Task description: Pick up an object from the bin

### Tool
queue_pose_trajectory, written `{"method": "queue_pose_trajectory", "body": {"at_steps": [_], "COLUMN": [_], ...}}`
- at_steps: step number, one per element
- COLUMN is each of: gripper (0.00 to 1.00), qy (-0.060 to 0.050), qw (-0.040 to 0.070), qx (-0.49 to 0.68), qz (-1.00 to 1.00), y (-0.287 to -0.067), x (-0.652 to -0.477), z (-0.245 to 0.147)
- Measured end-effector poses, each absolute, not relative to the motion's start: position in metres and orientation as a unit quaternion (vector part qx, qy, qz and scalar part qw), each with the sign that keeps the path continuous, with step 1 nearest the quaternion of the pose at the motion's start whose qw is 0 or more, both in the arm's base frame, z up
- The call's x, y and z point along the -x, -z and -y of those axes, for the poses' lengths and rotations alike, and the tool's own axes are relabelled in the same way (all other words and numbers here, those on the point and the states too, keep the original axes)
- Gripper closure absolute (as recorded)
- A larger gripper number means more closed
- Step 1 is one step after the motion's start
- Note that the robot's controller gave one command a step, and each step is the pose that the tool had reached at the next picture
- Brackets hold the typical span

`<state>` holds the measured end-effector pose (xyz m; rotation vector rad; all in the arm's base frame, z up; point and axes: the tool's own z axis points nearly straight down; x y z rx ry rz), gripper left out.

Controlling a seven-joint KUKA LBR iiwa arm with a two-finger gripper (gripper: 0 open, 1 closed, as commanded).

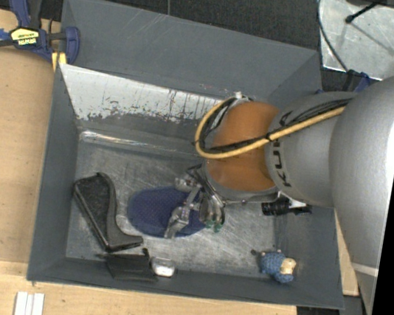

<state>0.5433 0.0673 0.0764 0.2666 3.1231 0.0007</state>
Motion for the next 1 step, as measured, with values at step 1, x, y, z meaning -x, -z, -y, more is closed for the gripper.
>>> {"method": "queue_pose_trajectory", "body": {"at_steps": [1], "gripper": [1.00], "qy": [0.000], "qw": [0.005], "qx": [0.076], "qz": [-0.997], "y": [-0.2061], "x": [-0.5268], "z": [-0.0497]}}
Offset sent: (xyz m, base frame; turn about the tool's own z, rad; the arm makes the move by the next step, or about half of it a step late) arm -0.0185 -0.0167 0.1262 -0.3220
